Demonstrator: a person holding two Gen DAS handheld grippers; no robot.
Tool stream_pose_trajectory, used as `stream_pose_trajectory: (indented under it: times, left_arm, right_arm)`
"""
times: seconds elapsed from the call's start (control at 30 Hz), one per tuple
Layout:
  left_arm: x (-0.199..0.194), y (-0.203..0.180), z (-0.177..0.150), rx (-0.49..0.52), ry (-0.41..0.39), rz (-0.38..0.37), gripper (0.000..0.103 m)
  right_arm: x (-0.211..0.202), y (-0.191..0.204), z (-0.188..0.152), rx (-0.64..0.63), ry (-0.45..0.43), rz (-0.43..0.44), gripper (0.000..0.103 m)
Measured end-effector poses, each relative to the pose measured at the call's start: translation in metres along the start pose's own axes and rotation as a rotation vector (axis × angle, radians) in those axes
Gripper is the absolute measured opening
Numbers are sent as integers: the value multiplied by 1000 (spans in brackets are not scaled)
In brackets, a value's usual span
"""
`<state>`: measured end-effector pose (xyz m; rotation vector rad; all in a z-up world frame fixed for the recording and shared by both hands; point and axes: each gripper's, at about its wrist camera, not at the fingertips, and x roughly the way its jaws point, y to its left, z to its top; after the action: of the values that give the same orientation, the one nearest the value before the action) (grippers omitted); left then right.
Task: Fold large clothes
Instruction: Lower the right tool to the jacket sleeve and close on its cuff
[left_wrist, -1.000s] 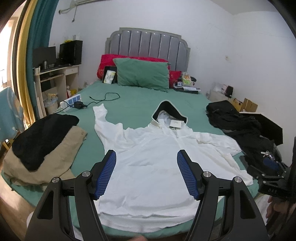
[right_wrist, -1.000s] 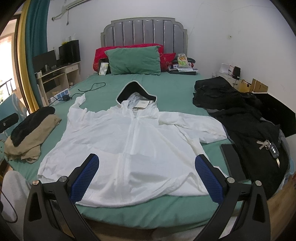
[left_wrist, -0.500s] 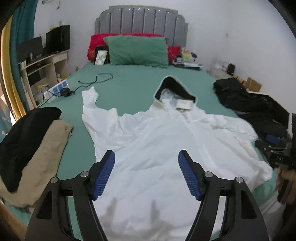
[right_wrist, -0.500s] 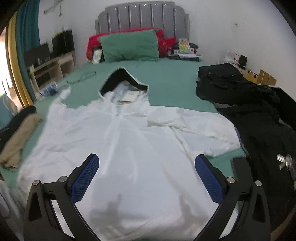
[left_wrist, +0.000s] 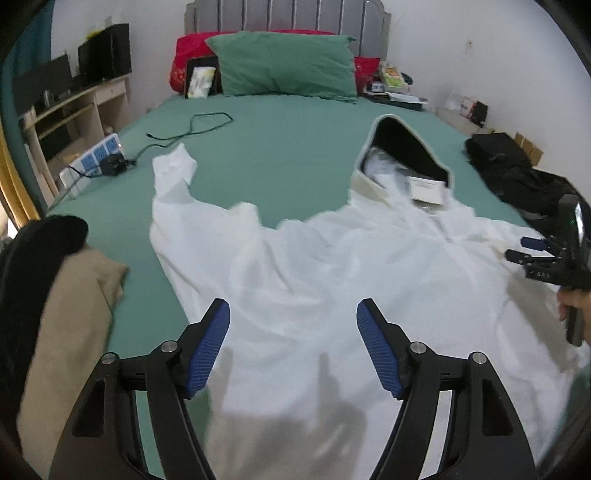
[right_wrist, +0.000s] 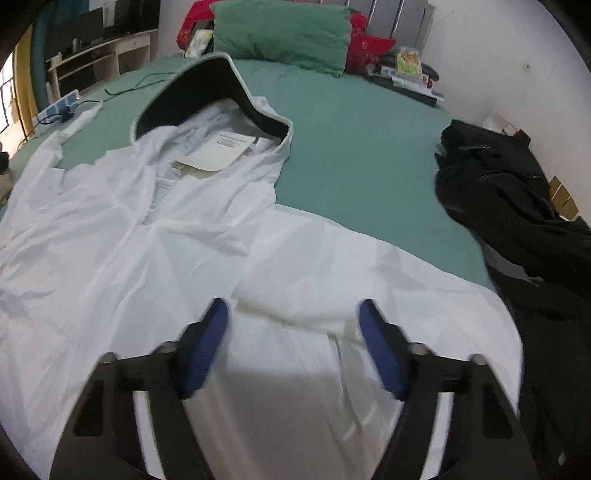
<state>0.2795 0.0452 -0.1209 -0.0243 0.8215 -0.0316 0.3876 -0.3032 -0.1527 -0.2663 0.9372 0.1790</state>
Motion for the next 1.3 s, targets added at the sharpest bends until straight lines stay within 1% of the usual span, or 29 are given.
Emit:
stream_pose_trajectory:
  times: [0.03, 0.1, 0.2, 0.27, 0.33, 0.37, 0.43, 0.47, 0.57, 0.63, 0.73, 0.83, 0.97, 1.07, 1.17, 1.2, 1.23, 1.27, 1.3]
  left_arm:
    - [6, 7, 2, -12, 2, -2, 75]
    - [14, 21, 4, -49, 7, -9, 75]
    - [26, 36, 8, -74, 18, -20, 75]
    - [26, 42, 14, -77, 12, -30, 75]
    - [23, 46, 21, -71, -2, -45, 75]
    - [18, 49, 26, -75, -19, -47, 75]
    - [12, 58, 33, -103, -41, -54, 75]
    - [7, 64, 35, -132, -53, -64, 75]
    - [5, 81, 35, -193, -51, -63, 75]
    - [5, 92, 34, -222, -40, -62, 75]
    - [3, 107, 31, -257, -34, -65, 75]
    - [-3, 117, 28, -272, -44, -75, 75]
    - [-8, 126, 28, -265, -62, -80, 75]
    - [-6, 132, 30, -258, -34, -86, 75]
    - [-6, 150, 33, -295, -32, -86, 75]
    - [-7, 158, 33, -313, -33, -80, 75]
    - [-8, 165, 34, -330, -36, -77, 75]
    - [-10, 174, 34, -355, -45, -77, 75]
    - [-12, 180, 35, -375, -51, -78, 75]
  right_arm:
    - [3, 0, 1, -2, 8, 2, 47]
    - [12, 4, -1, -27, 23, 8, 20]
    - [13, 4, 0, -30, 14, 12, 5]
    - [6, 3, 5, -18, -1, 12, 5]
    - [-3, 3, 17, 4, -31, 13, 5]
    - [-16, 7, 24, 12, -62, 22, 5]
    - [-38, 19, 41, 9, -117, 30, 5]
    - [-43, 24, 48, 9, -133, 36, 5]
    - [-72, 60, 77, 22, -192, 116, 5]
    - [-81, 89, 91, 21, -213, 169, 5]
    - [-86, 137, 104, -12, -228, 220, 5]
    - [-81, 181, 108, -39, -211, 284, 5]
    - [-65, 229, 104, -93, -167, 332, 5]
    - [-49, 245, 92, -93, -105, 357, 5]
    - [-18, 263, 76, -103, 19, 352, 7]
    - [-11, 267, 73, -110, 53, 334, 10]
    - [-9, 269, 71, -113, 63, 313, 14]
    - [-10, 270, 72, -115, 56, 299, 28]
    - [-15, 273, 76, -120, 26, 276, 47]
